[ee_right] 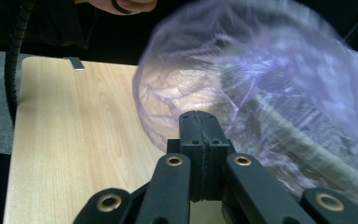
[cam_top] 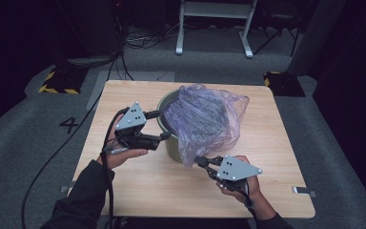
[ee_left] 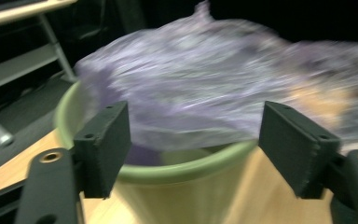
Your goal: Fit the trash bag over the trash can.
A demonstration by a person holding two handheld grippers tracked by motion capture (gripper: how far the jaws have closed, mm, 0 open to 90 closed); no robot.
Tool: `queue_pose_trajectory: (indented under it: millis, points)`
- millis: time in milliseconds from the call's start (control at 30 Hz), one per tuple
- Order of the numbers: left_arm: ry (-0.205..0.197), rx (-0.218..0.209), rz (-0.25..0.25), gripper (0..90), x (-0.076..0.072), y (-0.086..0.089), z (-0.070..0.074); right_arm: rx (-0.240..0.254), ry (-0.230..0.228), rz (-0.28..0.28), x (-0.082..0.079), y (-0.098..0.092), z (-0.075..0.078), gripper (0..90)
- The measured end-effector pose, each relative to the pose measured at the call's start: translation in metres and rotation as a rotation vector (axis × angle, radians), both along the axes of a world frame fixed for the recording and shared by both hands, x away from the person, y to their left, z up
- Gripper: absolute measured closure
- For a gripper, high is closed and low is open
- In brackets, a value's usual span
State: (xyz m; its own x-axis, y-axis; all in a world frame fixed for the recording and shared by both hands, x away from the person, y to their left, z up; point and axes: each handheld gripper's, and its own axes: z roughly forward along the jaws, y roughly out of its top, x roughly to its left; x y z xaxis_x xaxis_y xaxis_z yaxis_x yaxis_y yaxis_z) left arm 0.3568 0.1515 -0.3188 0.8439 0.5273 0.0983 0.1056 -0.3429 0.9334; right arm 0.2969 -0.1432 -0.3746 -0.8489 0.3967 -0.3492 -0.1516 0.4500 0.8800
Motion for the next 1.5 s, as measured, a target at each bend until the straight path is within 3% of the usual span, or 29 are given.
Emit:
queue_pose_trajectory:
  millis: [133,300,367,467,600,733,800,1033,1133,1233,1333,1433,1500]
  points:
    - [-0.040,0.014,-0.087,17.7,-0.026,-0.018,0.004,-0.007,0.005,0.000,0.000,0.003,-0.003,90.0]
    - [-0.045,0.028,-0.180,15.5,-0.046,-0.040,0.002,-0.003,0.009,-0.008,0.001,0.004,-0.006,90.0]
    - [-0.049,0.055,-0.198,15.5,-0.052,-0.049,-0.002,-0.004,0.012,-0.012,0.002,0.005,-0.007,89.4]
    - [-0.059,0.103,-0.194,15.4,-0.056,-0.060,-0.011,0.003,0.015,-0.022,0.002,0.002,-0.009,82.7]
    - [-0.042,0.127,-0.152,16.0,-0.051,-0.068,-0.023,0.010,0.026,-0.027,-0.006,-0.014,-0.011,61.5]
    - [-0.057,0.154,-0.080,29.3,-0.045,-0.068,-0.034,0.023,0.043,-0.057,-0.016,-0.041,-0.010,54.1]
    - [-0.068,0.145,-0.042,44.7,-0.042,-0.067,-0.036,0.033,0.043,-0.064,-0.020,-0.051,-0.009,53.1]
    - [-0.091,0.122,-0.042,81.1,-0.035,-0.055,-0.034,0.065,0.036,-0.126,-0.016,-0.069,-0.007,51.6]
    - [-0.103,0.110,-0.042,89.6,-0.033,-0.047,-0.033,0.079,0.037,-0.148,-0.014,-0.075,-0.005,51.5]
    - [-0.102,0.099,-0.032,89.7,-0.031,-0.037,-0.032,0.090,0.034,-0.163,-0.011,-0.080,-0.003,50.8]
    - [-0.076,0.074,-0.042,89.0,-0.031,-0.028,-0.033,0.092,0.030,-0.188,-0.007,-0.085,-0.002,49.7]
    - [-0.075,0.076,-0.058,62.1,-0.038,-0.030,-0.035,0.105,0.057,-0.175,-0.004,-0.087,-0.003,53.9]
    - [-0.063,0.070,-0.090,46.6,-0.044,-0.035,-0.038,0.091,0.050,-0.160,-0.005,-0.083,-0.005,63.1]
